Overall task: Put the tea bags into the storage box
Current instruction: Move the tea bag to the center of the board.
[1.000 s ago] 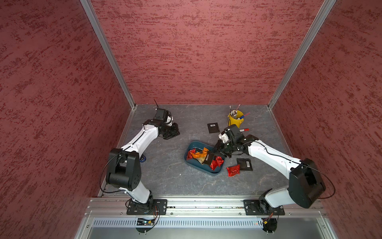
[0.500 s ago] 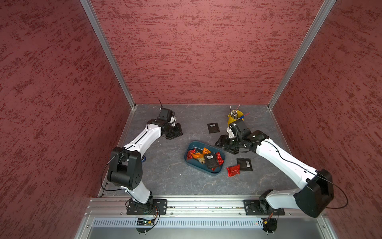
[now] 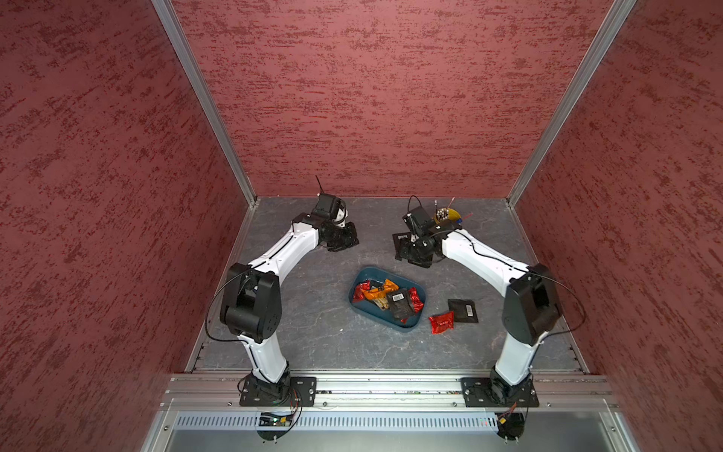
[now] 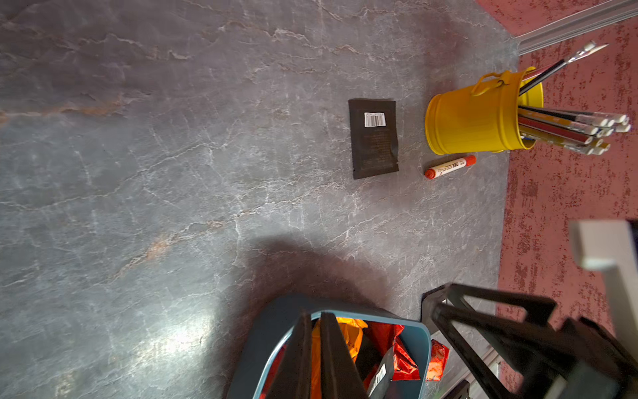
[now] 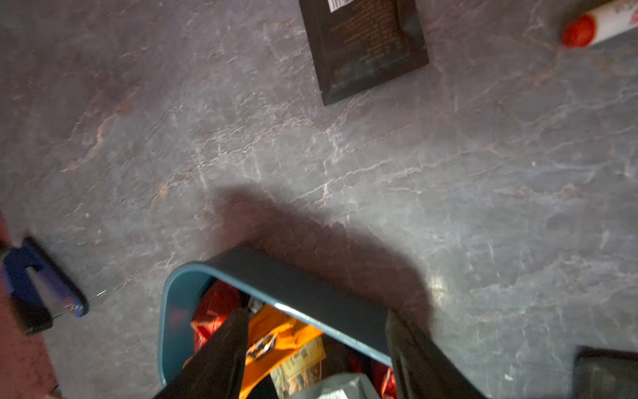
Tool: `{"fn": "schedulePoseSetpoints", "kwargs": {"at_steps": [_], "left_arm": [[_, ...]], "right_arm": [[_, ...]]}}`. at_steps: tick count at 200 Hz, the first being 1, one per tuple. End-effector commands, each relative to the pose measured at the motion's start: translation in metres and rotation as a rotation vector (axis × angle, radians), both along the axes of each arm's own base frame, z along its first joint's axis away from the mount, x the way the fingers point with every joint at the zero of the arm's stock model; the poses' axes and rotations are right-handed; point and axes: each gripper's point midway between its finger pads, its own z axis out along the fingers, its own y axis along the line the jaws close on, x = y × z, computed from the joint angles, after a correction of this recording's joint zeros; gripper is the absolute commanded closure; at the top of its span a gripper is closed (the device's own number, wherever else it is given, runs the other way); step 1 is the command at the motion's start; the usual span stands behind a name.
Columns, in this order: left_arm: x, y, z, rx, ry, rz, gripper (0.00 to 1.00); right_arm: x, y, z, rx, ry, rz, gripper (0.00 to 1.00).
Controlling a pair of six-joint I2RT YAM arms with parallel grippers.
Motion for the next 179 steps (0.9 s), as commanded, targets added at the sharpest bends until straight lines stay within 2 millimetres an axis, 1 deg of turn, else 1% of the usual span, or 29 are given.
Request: {"fn": "schedulePoseSetpoints", "kwargs": {"at_steps": [1,21,51,79,105,124,151,179], "left_arm": [[0.002,-0.004,-0.003,-0.005,0.008,-0.002,0.87],[0.000,-0.003,-0.007,-0.005,0.015,-0.002,0.87],[-0.002,-0.003,-0.009,-0.003,0.017,-0.005,0.87],[-0.001,-0.004,-0.010,-0.003,0.018,-0.009,0.87],[-0.001,-0.004,-0.009,-0.007,0.015,-0.008,0.87],[-0.001,-0.004,-0.011,-0.009,0.017,-0.009,0.87],[-0.003,-0.006,-0.014,-0.011,0.026,-0.013,0.87],[-0.004,-0.005,-0.014,-0.012,0.022,-0.012,0.87]], "right_arm": [[0.019,-0.017,-0.006,-0.093,-0.005,-0.059,0.32],[0.030,-0.020,-0.019,-0.078,0.016,-0.119,0.32],[0.049,-0.023,-0.030,-0.052,0.014,-0.159,0.33],[0.070,-0.016,-0.032,-0.060,-0.004,-0.125,0.35],[0.085,-0.018,-0.035,-0.066,0.002,-0.129,0.36],[0.094,-0.019,-0.039,-0.069,0.009,-0.133,0.36],[0.102,-0.010,-0.047,-0.046,0.043,-0.116,0.37],[0.109,-0.008,-0.054,-0.035,0.060,-0.122,0.37]]}}
